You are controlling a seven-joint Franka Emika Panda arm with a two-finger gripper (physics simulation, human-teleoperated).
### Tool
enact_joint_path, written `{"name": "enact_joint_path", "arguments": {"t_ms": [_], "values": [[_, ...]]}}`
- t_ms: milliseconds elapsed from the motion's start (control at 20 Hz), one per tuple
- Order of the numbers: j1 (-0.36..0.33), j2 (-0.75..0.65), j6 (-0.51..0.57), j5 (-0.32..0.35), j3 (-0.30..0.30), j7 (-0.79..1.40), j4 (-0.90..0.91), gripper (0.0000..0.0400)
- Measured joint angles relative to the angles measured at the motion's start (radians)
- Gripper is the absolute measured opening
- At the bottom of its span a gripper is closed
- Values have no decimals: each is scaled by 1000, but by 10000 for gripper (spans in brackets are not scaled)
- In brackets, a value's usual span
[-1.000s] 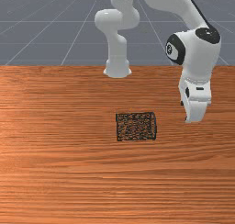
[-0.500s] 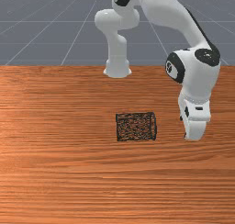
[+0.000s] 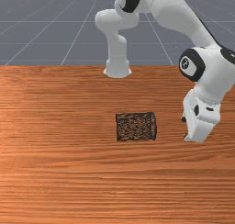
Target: Rotate the holder till the hole upward
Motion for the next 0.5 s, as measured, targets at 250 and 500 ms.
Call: {"name": "enact_joint_path", "arguments": {"t_ms": [250,500], "values": [[-17,8,176,47,39,-11,-107,400],[68,63,35,-39,-27,66,2,400]]}}
